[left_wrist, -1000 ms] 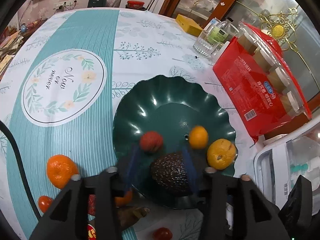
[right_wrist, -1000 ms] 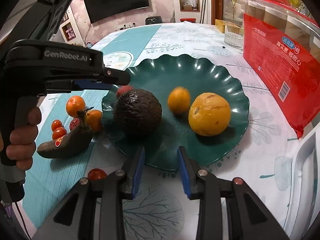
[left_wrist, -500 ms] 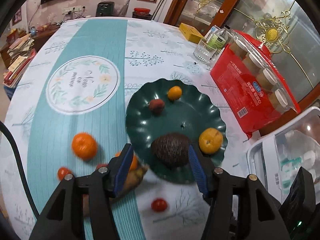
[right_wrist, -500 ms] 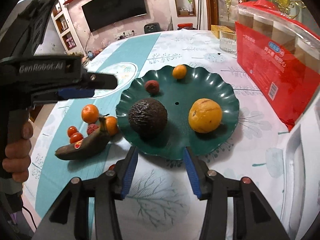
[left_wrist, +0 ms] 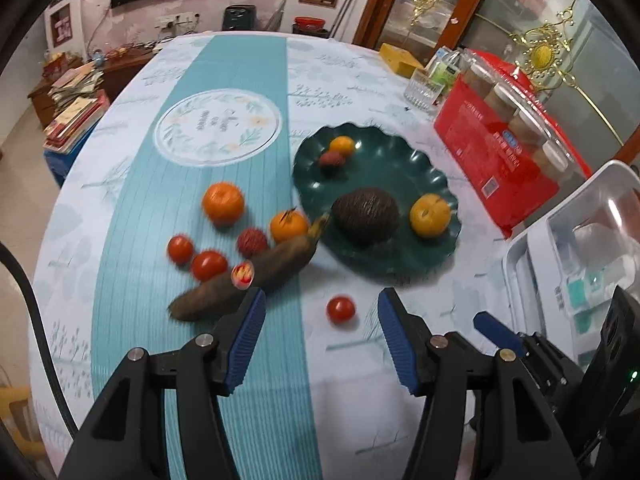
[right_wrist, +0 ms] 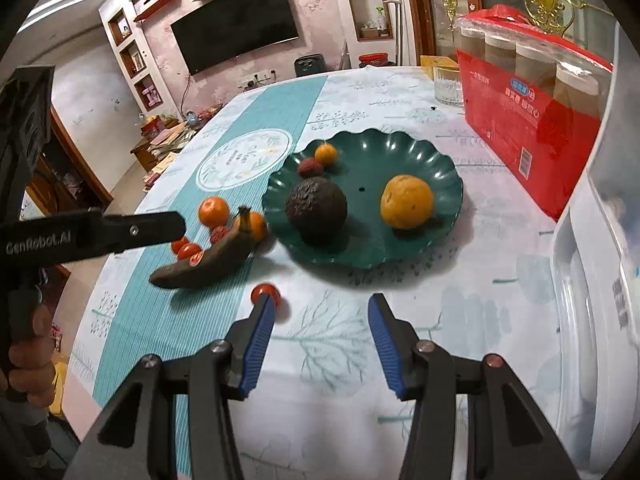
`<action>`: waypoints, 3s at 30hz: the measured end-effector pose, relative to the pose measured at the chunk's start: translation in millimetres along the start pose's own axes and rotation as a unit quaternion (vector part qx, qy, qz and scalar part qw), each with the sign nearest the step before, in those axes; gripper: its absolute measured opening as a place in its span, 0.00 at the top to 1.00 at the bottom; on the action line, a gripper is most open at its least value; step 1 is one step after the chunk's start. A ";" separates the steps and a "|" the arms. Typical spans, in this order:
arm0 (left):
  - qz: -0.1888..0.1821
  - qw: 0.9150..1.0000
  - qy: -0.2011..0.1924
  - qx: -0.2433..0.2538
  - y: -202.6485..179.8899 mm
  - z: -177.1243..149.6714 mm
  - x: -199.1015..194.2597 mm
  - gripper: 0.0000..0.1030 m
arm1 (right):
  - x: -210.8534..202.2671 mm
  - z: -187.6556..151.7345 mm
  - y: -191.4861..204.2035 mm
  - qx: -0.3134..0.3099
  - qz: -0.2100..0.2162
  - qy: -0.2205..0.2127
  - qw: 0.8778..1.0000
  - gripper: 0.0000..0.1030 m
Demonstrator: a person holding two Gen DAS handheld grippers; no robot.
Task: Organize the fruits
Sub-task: 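Open and withdraw both tools, then move toward the cherry tomatoes, then grasp a cherry tomato with the right tool while the left tool grasps another cherry tomato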
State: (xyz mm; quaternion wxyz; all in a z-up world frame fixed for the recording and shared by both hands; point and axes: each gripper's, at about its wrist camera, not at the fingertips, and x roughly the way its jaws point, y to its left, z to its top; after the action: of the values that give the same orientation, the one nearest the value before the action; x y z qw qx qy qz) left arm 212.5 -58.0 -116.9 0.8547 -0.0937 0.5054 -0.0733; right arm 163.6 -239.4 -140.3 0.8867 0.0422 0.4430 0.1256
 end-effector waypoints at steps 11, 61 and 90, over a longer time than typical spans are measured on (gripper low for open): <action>0.059 0.996 0.030 -0.065 36.6 -50.5 -4.8 0.44 | 8.6 -37.0 -7.1 0.017 0.036 0.061 0.997 0.52; -0.021 0.995 0.059 0.079 173.2 34.6 21.8 0.39 | 30.8 -75.7 105.7 0.178 -0.103 0.052 0.977 0.52; -0.059 0.993 0.083 0.057 150.6 59.5 109.6 0.59 | 109.7 -9.6 80.4 0.052 -0.103 0.031 0.993 0.55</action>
State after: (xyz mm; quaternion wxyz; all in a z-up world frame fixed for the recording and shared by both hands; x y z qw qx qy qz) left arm 321.8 69.4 -217.3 0.8078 -0.0682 0.5633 -0.1598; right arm 204.2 -133.6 -216.2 0.8772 0.0383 0.4785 0.0116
